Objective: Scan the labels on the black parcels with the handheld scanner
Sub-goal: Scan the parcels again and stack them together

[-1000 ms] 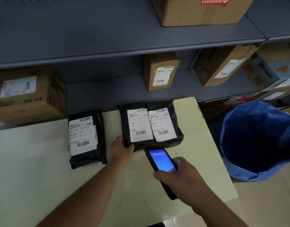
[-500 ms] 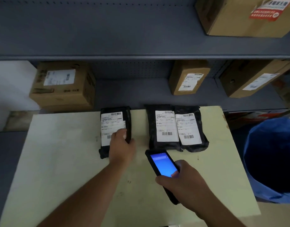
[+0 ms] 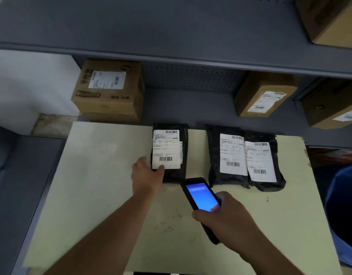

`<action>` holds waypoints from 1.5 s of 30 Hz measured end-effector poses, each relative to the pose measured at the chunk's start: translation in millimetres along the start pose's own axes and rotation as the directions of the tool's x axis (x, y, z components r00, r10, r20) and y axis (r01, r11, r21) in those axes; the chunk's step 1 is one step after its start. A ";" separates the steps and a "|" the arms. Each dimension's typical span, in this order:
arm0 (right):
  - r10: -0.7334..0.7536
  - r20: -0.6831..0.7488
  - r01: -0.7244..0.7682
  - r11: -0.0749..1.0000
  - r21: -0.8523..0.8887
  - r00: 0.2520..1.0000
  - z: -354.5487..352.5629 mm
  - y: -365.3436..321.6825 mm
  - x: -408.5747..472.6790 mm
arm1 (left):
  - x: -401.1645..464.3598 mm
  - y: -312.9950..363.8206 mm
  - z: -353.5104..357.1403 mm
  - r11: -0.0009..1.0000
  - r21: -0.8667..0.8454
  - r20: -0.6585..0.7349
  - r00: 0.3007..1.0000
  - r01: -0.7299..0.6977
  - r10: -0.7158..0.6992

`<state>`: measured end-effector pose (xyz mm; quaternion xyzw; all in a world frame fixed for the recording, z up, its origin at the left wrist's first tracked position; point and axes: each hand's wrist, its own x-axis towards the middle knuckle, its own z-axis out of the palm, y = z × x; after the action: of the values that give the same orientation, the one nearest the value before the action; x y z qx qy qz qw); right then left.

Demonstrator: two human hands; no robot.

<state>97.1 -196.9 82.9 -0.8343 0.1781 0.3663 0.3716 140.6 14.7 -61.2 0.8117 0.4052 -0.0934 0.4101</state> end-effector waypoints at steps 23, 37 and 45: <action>0.066 0.003 -0.066 0.997 0.048 0.998 5.7 -4.1 18.5 | 13.7 10.3 46.1 0.969 0.090 0.127 0.962 0.230 -0.241; 0.069 -0.015 -0.068 0.995 0.073 0.998 -5.1 6.8 15.6 | -1.1 30.0 55.2 0.970 -0.003 0.092 0.966 0.245 -0.244; 0.065 -0.044 -0.063 0.997 0.054 0.997 -13.3 16.2 6.7 | -3.0 36.9 45.3 0.950 -0.001 0.122 0.943 0.311 -0.308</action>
<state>98.7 -217.7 76.0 -0.8262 0.2227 0.3542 0.3773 173.9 -33.0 -67.2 0.7266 0.5031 -0.2013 0.4224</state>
